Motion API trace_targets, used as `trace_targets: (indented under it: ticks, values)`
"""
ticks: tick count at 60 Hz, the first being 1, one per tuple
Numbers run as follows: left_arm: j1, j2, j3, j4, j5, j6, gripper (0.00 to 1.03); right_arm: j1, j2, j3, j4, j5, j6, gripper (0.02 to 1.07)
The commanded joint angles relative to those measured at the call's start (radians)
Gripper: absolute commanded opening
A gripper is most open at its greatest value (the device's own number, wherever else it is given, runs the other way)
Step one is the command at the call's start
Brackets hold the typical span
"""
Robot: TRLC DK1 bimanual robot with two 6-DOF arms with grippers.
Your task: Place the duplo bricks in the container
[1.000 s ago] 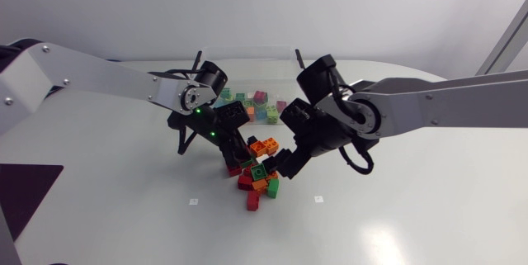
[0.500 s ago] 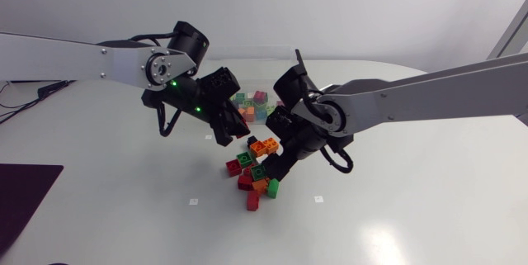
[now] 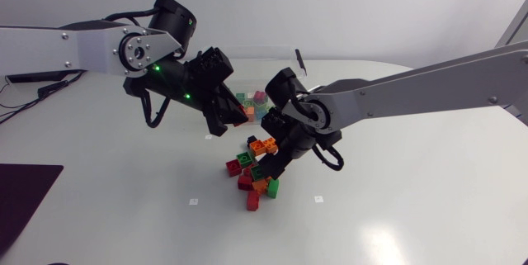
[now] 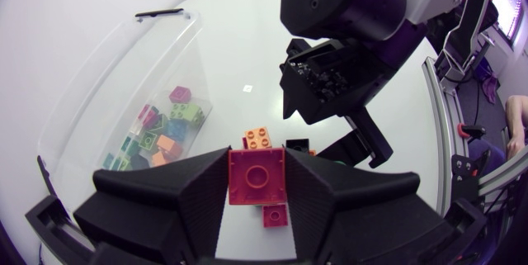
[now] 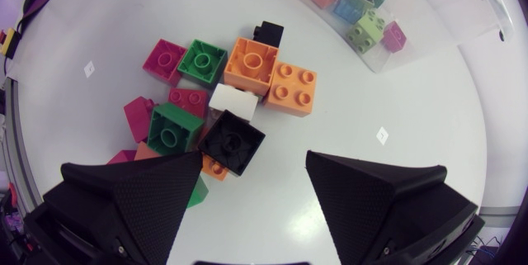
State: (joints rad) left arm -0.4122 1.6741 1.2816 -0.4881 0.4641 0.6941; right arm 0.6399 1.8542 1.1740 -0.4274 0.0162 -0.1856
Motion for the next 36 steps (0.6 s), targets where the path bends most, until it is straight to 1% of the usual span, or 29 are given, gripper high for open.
trace_targets:
  ticks: [1,28,36]
  values:
    - [0.009,-0.019,-0.008,-0.014,0.01,-0.021,0.28,0.004,0.017,0.021,-0.017,0.007,0.023,0.93]
    - [0.0,-0.025,-0.002,-0.017,0.01,-0.03,0.28,0.024,0.01,0.027,-0.045,0.008,0.055,0.93]
    - [0.0,-0.028,-0.001,-0.018,0.01,-0.031,0.28,0.026,0.02,0.042,-0.053,0.022,0.077,0.93]
